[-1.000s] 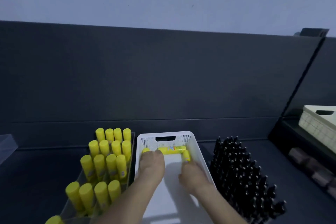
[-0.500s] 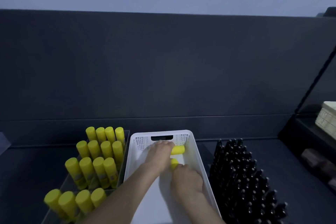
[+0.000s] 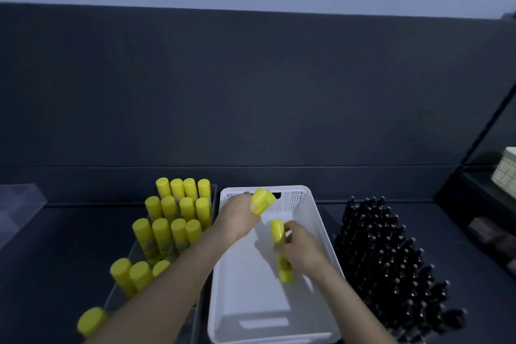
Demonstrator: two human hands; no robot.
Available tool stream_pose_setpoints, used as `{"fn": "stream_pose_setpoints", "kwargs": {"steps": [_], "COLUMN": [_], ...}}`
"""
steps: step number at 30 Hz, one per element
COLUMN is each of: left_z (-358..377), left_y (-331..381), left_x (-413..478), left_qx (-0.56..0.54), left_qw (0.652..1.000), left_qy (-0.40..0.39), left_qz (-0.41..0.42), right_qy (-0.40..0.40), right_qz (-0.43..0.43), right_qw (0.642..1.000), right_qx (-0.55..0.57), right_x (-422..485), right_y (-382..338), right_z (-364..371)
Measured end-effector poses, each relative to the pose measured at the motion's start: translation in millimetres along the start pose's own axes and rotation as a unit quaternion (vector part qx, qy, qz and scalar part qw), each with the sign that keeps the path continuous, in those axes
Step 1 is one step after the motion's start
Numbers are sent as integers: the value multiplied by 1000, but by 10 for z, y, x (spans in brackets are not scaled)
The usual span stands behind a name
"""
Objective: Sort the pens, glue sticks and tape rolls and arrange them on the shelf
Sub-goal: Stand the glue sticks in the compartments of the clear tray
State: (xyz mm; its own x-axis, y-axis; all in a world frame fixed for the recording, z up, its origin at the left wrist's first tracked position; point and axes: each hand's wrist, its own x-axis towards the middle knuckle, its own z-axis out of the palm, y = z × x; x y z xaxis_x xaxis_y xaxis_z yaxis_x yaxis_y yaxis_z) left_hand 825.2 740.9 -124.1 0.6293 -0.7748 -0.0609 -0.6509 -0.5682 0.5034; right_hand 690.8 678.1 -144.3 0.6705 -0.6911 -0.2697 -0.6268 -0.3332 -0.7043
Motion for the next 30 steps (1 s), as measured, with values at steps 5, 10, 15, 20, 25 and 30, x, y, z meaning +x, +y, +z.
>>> {"fn": "stream_pose_setpoints", "kwargs": {"steps": [5,10,15,20,25,30], "left_z": [-475,-967,-1313,-1297,-1155,-1002], "left_y": [41,-187,-766,-1293,-1604,-1740], "left_x": [-456,-1165,-1770,-2106,-2375,-2515], "left_qx": [-78,-224,-373,-408,-427,-439], "left_qw": [994,966,915,890,879,879], "left_qy": [67,121,150,200,197,148], "left_qz": [45,51,35,-42,-83,-111], "right_qy": [-61,-29,-51,-60,-50,-22], "right_qz": [-45,-114,-203,-230,-250,-266], "right_qw": [957,931,915,931,952,963], "right_qx": [280,345,344,278,171,-35], "right_x": [-418,-794,-1096,-1181,-1159,-1158], "right_y": [-220,-461,-784,-993,-1070,-1042], "right_z": [-129,-106,116,603,1075,1361]}}
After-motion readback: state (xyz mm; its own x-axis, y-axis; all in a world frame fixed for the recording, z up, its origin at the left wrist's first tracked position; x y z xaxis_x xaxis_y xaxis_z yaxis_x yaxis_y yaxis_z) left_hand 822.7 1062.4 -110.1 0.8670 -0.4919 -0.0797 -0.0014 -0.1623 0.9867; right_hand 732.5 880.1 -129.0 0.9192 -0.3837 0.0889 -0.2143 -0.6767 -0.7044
